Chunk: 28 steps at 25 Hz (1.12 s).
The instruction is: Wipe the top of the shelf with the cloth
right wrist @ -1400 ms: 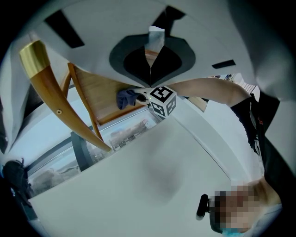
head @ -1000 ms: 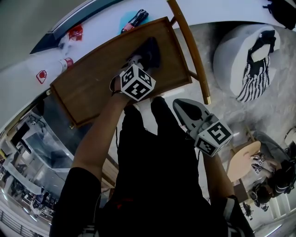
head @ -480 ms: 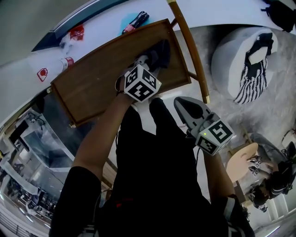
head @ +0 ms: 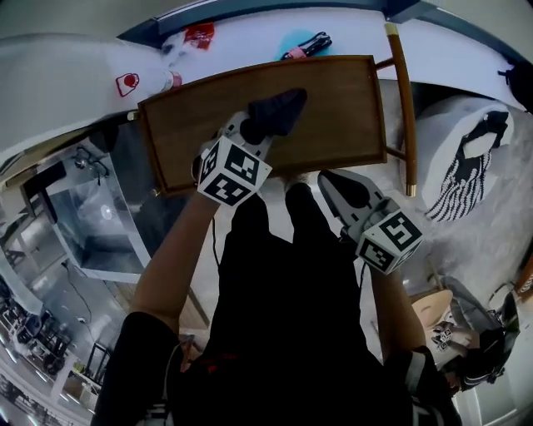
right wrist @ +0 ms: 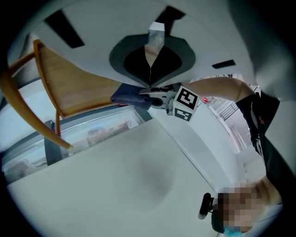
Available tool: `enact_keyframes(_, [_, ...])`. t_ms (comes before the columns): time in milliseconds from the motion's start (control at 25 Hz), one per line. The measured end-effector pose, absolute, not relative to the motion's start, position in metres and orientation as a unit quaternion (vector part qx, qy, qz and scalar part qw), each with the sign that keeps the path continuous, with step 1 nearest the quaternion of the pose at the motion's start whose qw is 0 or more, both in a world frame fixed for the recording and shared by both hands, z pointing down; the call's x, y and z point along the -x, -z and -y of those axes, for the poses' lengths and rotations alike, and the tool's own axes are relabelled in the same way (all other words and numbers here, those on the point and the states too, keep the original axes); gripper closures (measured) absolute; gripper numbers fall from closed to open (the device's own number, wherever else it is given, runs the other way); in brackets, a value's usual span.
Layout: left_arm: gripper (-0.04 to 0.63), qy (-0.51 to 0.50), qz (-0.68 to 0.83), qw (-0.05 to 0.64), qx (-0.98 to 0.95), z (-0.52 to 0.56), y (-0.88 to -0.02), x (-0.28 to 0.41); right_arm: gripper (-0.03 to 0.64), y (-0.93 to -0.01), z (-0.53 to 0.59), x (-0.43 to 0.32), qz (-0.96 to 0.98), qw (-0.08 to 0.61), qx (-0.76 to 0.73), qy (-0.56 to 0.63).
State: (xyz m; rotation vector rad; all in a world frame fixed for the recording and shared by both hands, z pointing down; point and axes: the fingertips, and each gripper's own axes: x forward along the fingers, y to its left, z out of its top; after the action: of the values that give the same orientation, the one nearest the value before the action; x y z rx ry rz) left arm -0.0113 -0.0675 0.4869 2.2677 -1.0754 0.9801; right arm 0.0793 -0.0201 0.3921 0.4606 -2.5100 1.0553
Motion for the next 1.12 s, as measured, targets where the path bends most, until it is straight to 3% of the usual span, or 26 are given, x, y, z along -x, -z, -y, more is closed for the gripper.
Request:
enact_keyframes(280, [0.558,-0.362,0.471,0.276,-0.755,-0.025,-0.491,0.146,0.611,-0.389,-0.031,0.015,0.902,0.213,-0.086,-0.366])
enact_keyframes(520, [0.558,-0.376,0.504,0.314,-0.711,-0.089,-0.507,0.212,0.611,-0.397,-0.069,0.073,0.9,0.239,-0.043,-0.362])
enact_keyframes(760, [0.558,-0.393,0.508,0.339,-0.687,-0.122,-0.529,0.232,0.611,-0.405,-0.091,0.1,0.896,0.257,-0.024,-0.36])
enact_keyframes(1120, [0.558,-0.432,0.458,0.346,-0.696,-0.135,-0.565,0.206,0.611,-0.415,-0.098,0.092,0.892,0.272,-0.026,-0.361])
